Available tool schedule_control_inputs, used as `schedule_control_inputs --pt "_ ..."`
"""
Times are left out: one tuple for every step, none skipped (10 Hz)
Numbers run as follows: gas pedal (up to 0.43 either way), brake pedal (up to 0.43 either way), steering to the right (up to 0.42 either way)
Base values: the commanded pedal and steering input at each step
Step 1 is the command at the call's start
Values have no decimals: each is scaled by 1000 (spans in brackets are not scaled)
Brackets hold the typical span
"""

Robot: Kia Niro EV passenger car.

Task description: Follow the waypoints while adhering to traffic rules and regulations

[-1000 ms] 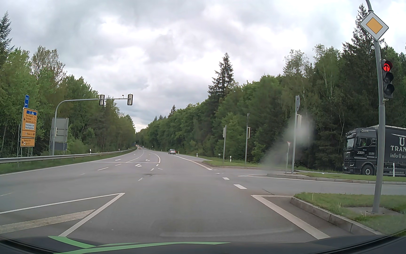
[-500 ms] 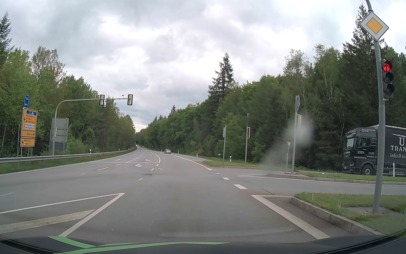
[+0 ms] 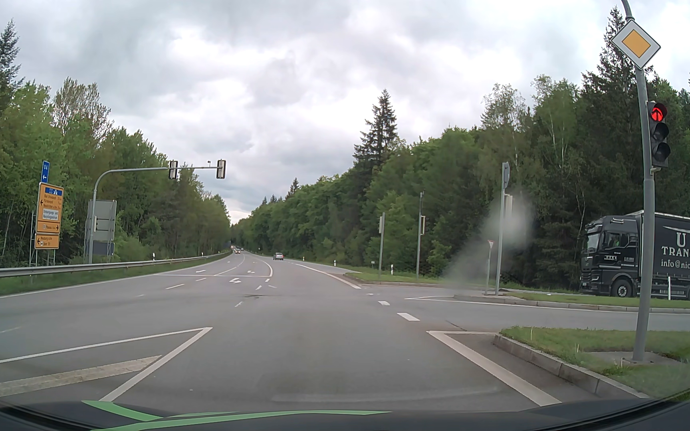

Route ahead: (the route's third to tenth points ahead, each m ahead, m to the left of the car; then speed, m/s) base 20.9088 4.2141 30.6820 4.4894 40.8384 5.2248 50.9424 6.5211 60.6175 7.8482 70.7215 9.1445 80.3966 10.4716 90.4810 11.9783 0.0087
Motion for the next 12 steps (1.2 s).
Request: schedule_control_inputs --pt "0 262 -6" --pt "0 262 -6" --pt "0 262 -6" --pt "0 262 -6" --pt "0 262 -6" --pt "0 262 -6" --pt "0 262 -6" --pt "0 262 -6" --pt "0 262 -7" --pt "0 262 -7" --pt "0 262 -10" --pt "0 262 -11"
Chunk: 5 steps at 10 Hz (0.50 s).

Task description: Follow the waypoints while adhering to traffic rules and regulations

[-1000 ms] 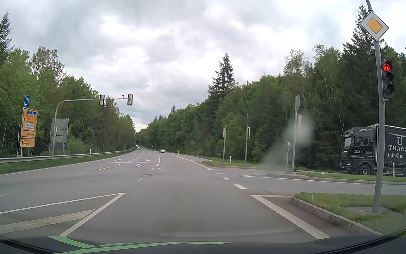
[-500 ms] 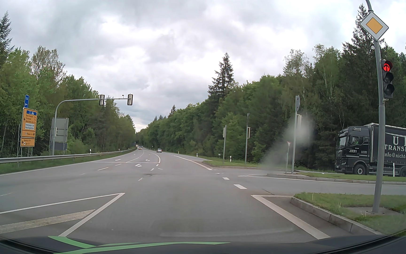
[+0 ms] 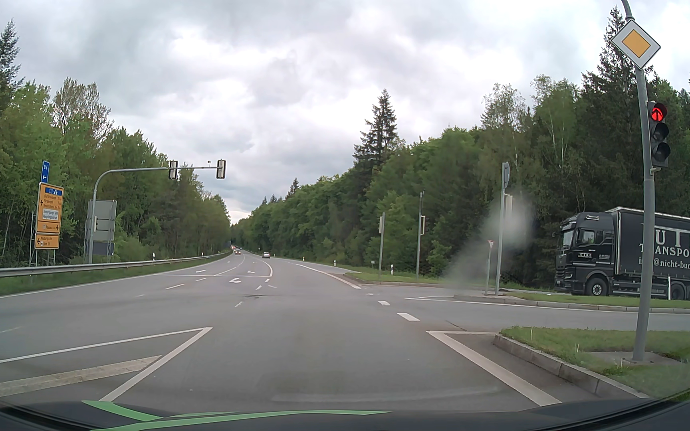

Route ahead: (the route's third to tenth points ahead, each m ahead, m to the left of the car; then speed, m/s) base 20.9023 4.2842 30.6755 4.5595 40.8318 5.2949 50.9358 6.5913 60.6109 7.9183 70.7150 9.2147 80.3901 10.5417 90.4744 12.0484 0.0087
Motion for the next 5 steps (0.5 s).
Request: schedule_control_inputs --pt "0 262 -11" --pt "0 262 -10" --pt "0 262 -11" --pt "0 262 -10" --pt "0 262 -10"
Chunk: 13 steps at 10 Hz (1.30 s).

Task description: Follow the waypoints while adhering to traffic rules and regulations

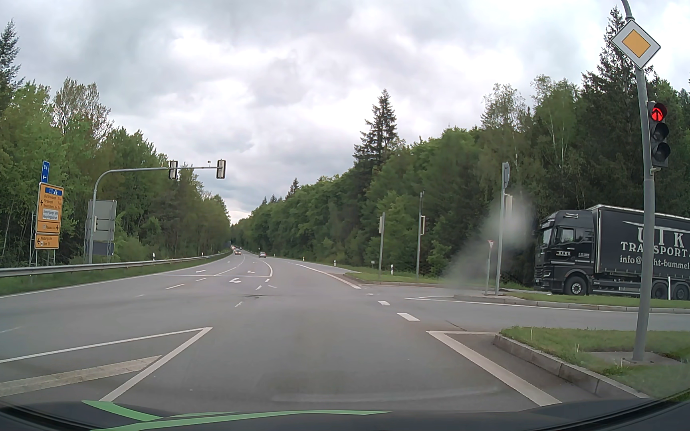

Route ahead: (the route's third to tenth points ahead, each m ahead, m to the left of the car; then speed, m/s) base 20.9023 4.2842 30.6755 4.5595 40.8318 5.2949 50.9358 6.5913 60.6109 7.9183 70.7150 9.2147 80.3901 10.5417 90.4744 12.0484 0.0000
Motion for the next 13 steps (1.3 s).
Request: schedule_control_inputs --pt "0 262 -10" --pt "0 262 -10" --pt "0 262 -10" --pt "0 262 -10" --pt "0 268 -10" --pt "0 268 -11" --pt "0 268 -11" --pt "0 268 -10" --pt "0 268 -10" --pt "0 268 -10" --pt "0 268 -10" --pt "0 268 -11" --pt "0 268 -11"
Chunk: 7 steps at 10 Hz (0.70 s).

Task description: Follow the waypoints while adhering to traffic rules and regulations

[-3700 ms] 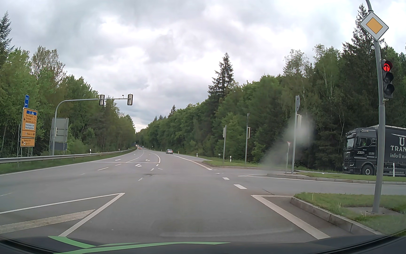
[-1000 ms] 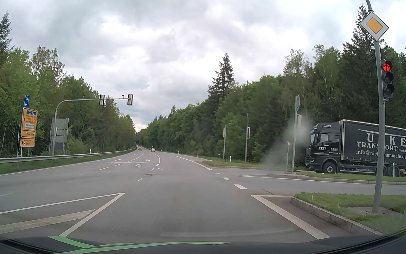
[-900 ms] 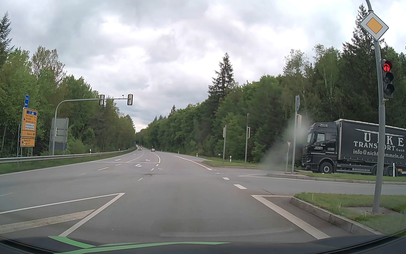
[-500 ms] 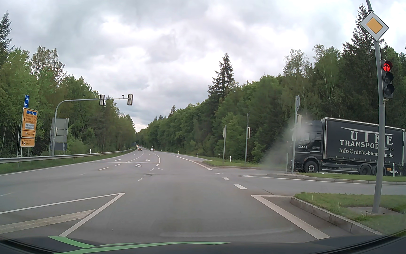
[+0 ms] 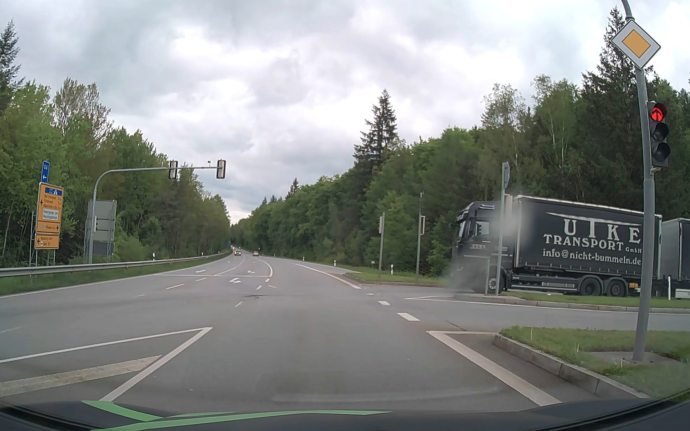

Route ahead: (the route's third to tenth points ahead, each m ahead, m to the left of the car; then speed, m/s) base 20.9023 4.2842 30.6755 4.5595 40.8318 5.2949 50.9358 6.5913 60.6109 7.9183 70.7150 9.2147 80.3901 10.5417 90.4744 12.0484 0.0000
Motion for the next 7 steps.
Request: schedule_control_inputs --pt "0 268 -10" --pt "0 268 -10" --pt "0 268 -11" --pt "0 268 -11" --pt "0 268 -11" --pt "0 268 -11" --pt "0 268 -11"
